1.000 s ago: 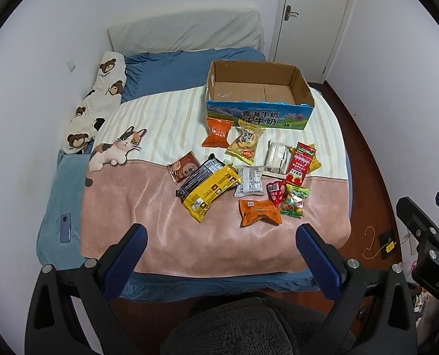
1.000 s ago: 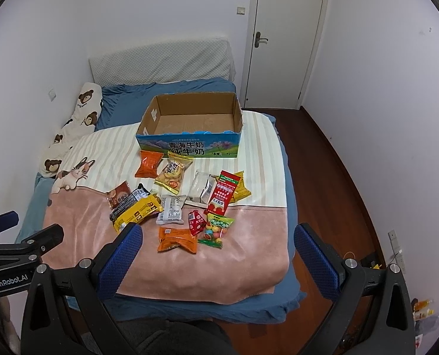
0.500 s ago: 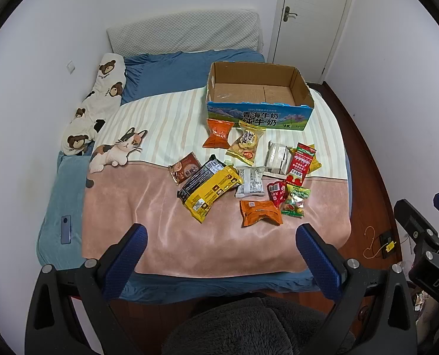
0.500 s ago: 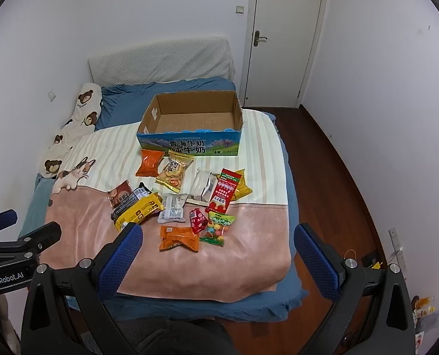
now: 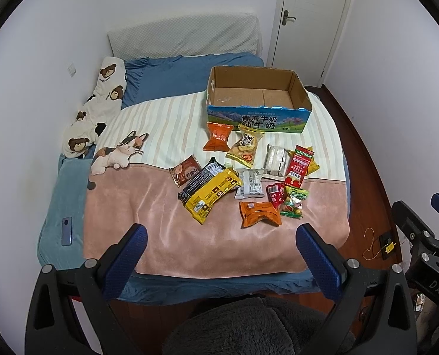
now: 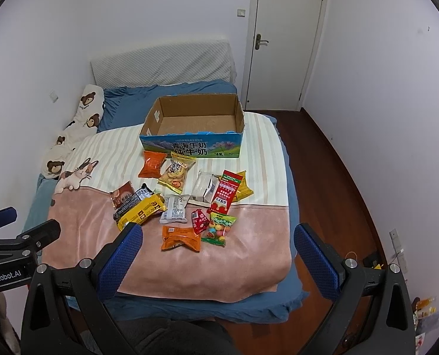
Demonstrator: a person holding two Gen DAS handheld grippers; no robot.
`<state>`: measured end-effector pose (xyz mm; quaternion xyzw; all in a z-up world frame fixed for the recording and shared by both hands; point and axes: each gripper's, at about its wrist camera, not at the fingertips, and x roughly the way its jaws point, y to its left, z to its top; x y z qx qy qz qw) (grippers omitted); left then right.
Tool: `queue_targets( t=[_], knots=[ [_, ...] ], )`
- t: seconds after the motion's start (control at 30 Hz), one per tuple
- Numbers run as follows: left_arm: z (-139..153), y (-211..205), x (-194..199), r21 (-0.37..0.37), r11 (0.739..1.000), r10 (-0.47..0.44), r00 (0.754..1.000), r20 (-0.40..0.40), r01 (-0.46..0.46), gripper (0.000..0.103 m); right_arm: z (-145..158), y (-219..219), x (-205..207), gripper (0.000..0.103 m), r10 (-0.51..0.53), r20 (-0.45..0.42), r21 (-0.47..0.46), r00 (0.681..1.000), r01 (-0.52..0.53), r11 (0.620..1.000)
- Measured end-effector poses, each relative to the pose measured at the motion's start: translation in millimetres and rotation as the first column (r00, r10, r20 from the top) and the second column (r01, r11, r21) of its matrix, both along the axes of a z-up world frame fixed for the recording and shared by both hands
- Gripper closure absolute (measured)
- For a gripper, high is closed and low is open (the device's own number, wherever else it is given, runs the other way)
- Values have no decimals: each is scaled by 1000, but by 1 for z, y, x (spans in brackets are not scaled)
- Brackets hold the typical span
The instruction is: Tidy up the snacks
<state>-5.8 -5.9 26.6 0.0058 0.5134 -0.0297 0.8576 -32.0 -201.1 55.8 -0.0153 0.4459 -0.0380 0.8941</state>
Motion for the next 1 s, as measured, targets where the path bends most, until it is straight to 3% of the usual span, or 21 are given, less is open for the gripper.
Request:
queue_targets(
  t=[0.83,1.0],
  knots=[
    [10,2,-6,-8,1000,3,1000,20,-3,0,7,0,-14,0,-2,27,19,1000,2,1000],
    [-6,10,12,40,999,28,998,64,-31,0,-18,-6,1,0,-30,-17,59,999,31,998]
  ],
)
